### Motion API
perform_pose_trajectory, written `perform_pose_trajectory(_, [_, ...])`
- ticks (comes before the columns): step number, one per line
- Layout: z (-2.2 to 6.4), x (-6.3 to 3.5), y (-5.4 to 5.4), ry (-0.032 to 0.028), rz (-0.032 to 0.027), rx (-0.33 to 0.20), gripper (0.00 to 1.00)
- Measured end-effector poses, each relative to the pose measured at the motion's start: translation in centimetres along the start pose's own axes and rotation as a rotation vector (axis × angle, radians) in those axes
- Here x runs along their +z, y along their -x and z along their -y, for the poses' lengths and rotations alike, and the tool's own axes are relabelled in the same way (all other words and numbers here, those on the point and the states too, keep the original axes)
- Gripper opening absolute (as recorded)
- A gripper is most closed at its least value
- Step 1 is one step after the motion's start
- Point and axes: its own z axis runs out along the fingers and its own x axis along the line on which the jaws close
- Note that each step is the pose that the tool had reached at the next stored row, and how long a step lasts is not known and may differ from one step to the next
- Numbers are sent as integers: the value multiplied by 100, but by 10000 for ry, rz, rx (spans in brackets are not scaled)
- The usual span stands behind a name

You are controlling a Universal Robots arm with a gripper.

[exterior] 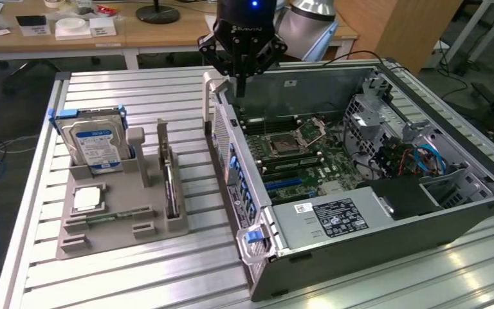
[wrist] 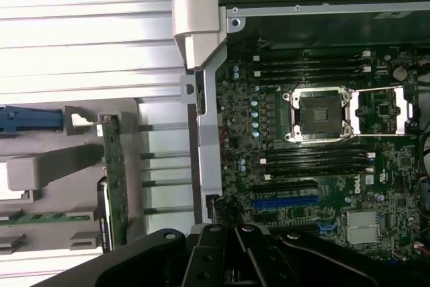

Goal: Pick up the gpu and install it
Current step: 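Reach for the gpu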

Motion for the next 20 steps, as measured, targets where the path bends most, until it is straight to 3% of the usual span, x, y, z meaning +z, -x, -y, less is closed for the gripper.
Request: perform_pose_trajectory(20, [19, 1, -200, 1, 0, 0, 11])
